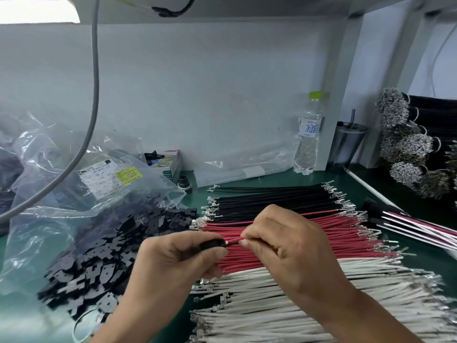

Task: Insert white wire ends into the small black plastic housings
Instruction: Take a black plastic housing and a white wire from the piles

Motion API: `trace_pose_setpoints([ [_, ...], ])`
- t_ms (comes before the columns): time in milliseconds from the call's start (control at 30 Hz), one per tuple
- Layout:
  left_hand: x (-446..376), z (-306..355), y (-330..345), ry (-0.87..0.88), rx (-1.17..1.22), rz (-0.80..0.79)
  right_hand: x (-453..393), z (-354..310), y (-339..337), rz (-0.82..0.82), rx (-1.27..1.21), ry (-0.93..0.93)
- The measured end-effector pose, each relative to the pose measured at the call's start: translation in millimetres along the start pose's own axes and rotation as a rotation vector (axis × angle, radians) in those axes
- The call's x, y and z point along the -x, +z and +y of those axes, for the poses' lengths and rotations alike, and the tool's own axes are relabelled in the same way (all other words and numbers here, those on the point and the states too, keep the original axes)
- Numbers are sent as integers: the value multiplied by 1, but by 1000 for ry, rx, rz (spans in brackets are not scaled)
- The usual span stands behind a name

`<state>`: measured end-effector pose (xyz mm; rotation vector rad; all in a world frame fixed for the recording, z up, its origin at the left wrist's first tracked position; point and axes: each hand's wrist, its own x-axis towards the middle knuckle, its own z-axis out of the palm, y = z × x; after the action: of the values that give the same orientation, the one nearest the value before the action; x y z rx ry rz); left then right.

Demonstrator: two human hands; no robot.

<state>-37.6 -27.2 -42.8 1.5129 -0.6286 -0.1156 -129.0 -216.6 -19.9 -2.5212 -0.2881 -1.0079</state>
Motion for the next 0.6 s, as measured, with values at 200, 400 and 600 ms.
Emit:
trace_pose_setpoints([
  [200, 1, 5, -1, -15, 24, -55, 0, -5, 4, -31, -71, -27],
  [400, -1, 6, -2, 0, -57, -26, -10, -9, -19, -54, 166, -73],
  [600, -3, 2, -5, -15, -43, 49, 4, -25, -3, -444, 210, -94],
])
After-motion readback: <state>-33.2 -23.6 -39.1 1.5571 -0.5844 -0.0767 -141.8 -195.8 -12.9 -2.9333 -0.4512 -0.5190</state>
